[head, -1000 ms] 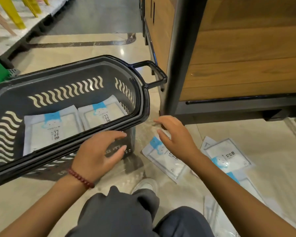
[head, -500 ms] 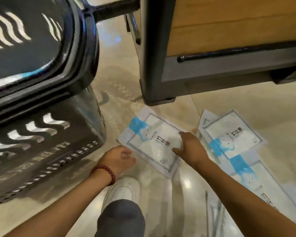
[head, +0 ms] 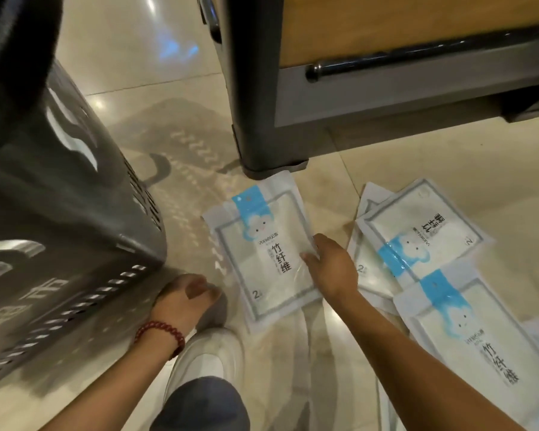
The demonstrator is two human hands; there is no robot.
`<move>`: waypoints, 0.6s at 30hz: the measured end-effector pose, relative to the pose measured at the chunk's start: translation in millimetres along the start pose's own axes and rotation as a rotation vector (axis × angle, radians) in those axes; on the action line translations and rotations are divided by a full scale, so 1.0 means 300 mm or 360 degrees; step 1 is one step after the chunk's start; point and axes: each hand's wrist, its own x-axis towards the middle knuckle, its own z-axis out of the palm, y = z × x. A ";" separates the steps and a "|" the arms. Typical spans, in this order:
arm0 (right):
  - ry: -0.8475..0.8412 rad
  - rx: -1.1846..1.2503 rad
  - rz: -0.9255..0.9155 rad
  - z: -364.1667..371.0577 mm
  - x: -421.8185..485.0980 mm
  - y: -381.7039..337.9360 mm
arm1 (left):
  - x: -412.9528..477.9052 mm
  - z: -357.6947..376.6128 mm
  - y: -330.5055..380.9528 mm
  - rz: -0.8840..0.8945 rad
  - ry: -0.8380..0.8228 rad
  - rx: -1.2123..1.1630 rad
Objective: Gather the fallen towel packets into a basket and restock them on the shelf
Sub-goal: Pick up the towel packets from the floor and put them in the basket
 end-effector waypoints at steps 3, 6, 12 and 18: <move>0.0119 0.0608 -0.0008 -0.044 -0.108 -0.004 | -0.004 0.013 0.035 -0.0123 0.0009 -0.0166; 0.0034 0.1298 0.0104 -0.080 -0.221 -0.015 | -0.034 0.040 0.090 -0.0174 -0.0164 -0.0657; -0.0002 0.1288 0.0059 -0.128 -0.293 0.058 | -0.037 0.140 0.192 -0.0156 -0.0357 -0.0838; 0.0443 0.0253 0.0276 -0.221 -0.144 0.247 | 0.014 0.206 0.239 0.0042 -0.0156 -0.0776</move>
